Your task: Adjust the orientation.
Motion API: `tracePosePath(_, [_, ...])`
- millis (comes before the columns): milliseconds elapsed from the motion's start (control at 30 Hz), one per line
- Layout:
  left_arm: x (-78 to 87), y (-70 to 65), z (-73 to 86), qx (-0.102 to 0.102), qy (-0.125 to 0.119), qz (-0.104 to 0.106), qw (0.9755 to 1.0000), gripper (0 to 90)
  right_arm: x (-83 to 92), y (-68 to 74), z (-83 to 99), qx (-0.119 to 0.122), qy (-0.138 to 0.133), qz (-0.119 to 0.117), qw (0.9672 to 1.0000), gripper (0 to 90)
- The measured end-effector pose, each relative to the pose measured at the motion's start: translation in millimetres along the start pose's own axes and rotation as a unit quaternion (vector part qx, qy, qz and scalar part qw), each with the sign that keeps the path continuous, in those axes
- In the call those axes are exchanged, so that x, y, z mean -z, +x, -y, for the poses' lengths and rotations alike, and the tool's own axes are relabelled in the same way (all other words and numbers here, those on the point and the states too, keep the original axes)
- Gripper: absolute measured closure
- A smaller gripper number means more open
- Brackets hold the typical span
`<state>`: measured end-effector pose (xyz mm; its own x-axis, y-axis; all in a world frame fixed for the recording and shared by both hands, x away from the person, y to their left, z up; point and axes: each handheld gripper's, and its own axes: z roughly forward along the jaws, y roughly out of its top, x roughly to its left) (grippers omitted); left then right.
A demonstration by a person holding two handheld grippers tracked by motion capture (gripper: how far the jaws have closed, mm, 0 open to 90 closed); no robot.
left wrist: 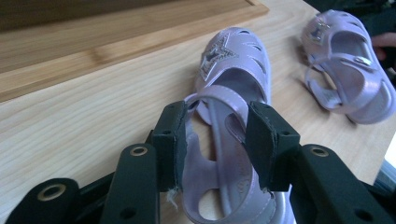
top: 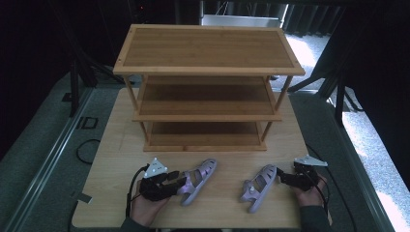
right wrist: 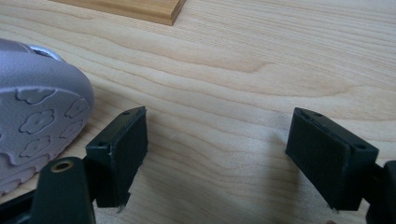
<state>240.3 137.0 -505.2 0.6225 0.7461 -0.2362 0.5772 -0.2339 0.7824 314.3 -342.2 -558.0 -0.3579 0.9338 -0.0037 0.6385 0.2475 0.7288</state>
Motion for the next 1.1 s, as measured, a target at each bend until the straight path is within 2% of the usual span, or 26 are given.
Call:
tracePosePath(100, [-2.9, -8.2, -1.9, -0.013, 0.008, -0.005, 0.9999, 58.2, 0.0, 0.0, 0.0, 0.000, 0.000, 0.000, 1.0000, 20.0])
tracePosePath(333, [-4.1, -16.8, -4.2, -0.035, 0.016, -0.010, 0.9992, 57.9, 0.2, 0.1, 0.1, 0.000, 0.000, 0.000, 1.0000, 20.0])
tracePosePath(500, [-7.4, -20.7, -4.5, -0.041, 0.020, -0.007, 0.9989, 56.6, 0.3, 0.2, 0.2, -0.001, 0.000, 0.000, 1.0000, 20.1])
tracePosePath(667, [-8.1, -19.9, -3.2, -0.032, 0.018, 0.002, 0.9993, 56.1, 0.3, 0.2, 0.3, -0.001, 0.000, 0.000, 1.0000, 20.0])
tracePosePath(833, [-10.4, -23.2, -6.3, -0.043, 0.027, 0.004, 0.9987, 54.8, 0.3, 0.2, 0.3, -0.001, 0.000, 0.000, 1.0000, 20.0])
tracePosePath(1100, [-14.0, -25.4, -4.5, -0.044, 0.029, 0.017, 0.9985, 54.3, 0.4, 0.2, 0.4, 0.000, 0.000, 0.000, 1.0000, 20.0])
